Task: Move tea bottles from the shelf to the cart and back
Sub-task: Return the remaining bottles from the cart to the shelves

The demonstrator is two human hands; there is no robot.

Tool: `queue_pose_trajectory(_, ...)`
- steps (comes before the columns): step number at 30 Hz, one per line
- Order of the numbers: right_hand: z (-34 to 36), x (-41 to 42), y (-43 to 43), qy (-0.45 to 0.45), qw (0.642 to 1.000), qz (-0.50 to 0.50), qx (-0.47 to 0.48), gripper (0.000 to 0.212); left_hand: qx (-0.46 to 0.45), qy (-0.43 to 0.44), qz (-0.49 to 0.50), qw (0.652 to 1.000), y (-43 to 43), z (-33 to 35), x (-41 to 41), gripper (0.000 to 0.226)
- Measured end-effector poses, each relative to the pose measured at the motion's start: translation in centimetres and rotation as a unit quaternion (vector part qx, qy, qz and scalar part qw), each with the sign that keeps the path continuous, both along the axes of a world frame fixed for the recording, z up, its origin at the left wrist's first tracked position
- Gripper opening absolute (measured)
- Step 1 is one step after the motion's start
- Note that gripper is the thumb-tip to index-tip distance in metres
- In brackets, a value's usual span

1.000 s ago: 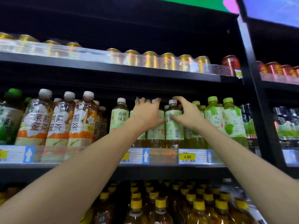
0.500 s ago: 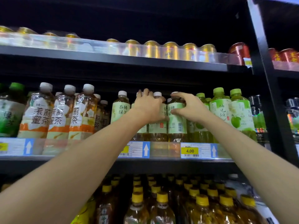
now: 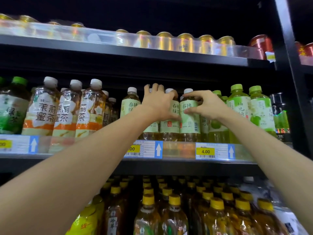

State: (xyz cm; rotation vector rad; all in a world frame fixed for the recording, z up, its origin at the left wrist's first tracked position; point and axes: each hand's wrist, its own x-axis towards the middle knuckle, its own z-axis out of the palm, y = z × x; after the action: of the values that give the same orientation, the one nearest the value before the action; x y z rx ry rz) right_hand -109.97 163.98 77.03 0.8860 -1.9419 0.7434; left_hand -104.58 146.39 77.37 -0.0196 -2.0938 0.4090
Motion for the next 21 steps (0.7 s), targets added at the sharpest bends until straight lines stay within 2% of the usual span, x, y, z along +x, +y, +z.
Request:
queue_pose_trajectory(5,-0.2,0.2,-0.7,0.039,0.998,-0.046,0.003,0.068,0.021,-0.004,-0.020,1.000,-0.2,-0.1,-0.1,0.087)
queue_pose_trajectory(12,-0.3,-0.2,0.2,-0.049,0.996,0.066,-0.029,0.067,0.053,-0.018,-0.067,0.996,-0.9,-0.4,0.3,0.085)
queue_pose_trajectory(21,-0.3,-0.1,0.3,-0.093,0.991,0.093,-0.019,0.063,0.076,-0.034,-0.100,0.991,-1.1,-0.7,0.4,0.083)
